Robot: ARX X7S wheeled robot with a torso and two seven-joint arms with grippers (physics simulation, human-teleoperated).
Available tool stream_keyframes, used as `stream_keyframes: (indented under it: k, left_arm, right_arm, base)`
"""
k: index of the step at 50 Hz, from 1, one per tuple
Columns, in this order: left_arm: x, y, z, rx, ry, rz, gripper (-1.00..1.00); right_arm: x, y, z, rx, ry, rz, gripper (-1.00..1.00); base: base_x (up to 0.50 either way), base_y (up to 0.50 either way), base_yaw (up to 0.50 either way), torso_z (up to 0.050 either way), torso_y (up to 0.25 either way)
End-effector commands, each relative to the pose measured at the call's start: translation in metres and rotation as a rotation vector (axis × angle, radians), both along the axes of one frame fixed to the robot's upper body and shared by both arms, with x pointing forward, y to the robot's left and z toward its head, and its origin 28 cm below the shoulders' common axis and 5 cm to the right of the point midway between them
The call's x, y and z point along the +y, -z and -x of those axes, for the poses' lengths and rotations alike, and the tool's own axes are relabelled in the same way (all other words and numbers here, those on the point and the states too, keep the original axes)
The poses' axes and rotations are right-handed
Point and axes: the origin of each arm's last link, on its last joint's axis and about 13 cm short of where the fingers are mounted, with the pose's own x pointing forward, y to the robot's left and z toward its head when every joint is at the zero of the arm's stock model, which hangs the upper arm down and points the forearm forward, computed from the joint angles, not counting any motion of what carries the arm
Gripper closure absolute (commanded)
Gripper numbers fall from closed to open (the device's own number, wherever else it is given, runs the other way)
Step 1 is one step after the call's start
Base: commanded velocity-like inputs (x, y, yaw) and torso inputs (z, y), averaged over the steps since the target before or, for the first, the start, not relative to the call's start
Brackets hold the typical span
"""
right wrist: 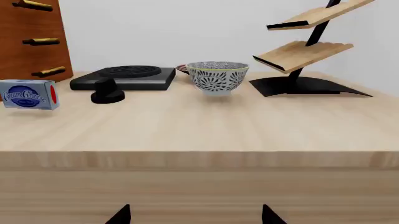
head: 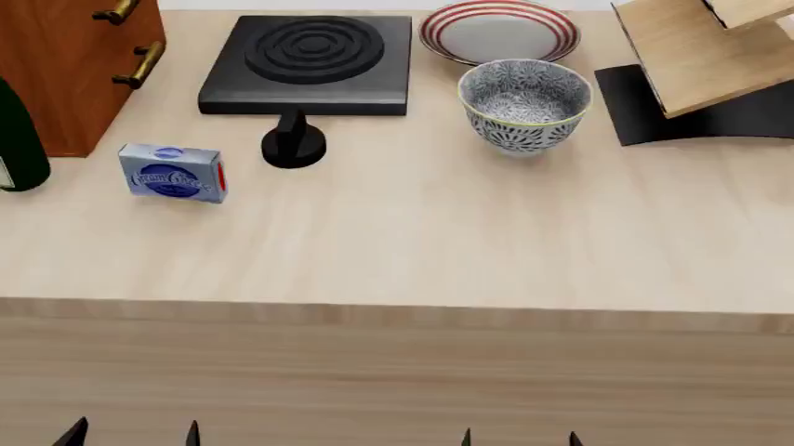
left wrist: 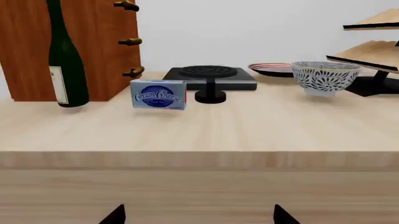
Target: Pick up the cream cheese and put it in the bowl.
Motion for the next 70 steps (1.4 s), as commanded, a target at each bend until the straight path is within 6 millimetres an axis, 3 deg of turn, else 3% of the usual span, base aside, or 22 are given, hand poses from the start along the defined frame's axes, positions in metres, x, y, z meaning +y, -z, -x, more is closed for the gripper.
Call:
stream_keyframes:
  k: [1,22,58,65,70]
  left_arm:
    - [0.0,-0.001,0.001,0.0,0.0,0.0,-1.0]
    - [-0.004,-0.006,0.005,-0.04,0.026,-0.037,-1.0]
    - [-0.002,-0.012,0.006,-0.052,0.028,-0.042,-1.0]
    - [-0.002,-0.012,0.004,-0.016,0.008,-0.033,-1.0]
    - [-0.003,-0.013,0.005,-0.035,0.01,-0.037,-1.0]
  right_arm:
    - [0.0,0.001,0.0,0.0,0.0,0.0,-1.0]
    - [-0.004,-0.004,0.004,-0.015,0.018,0.011,-1.0]
    - [-0.005,-0.007,0.006,-0.036,0.025,0.01,-1.0]
    - [-0.008,-0.011,0.008,-0.061,0.042,-0.055,-1.0]
    - [-0.009,-0.014,0.009,-0.069,0.038,-0.042,-1.0]
  base:
    - [0.0,0.0,0.0,0.0,0.0]
    - [0.0,0.0,0.0,0.0,0.0]
    - [0.0,0.0,0.0,0.05,0.0]
    - [0.0,0.0,0.0,0.05,0.0]
    - [0.0,0.49,0.0,0.02,0.0]
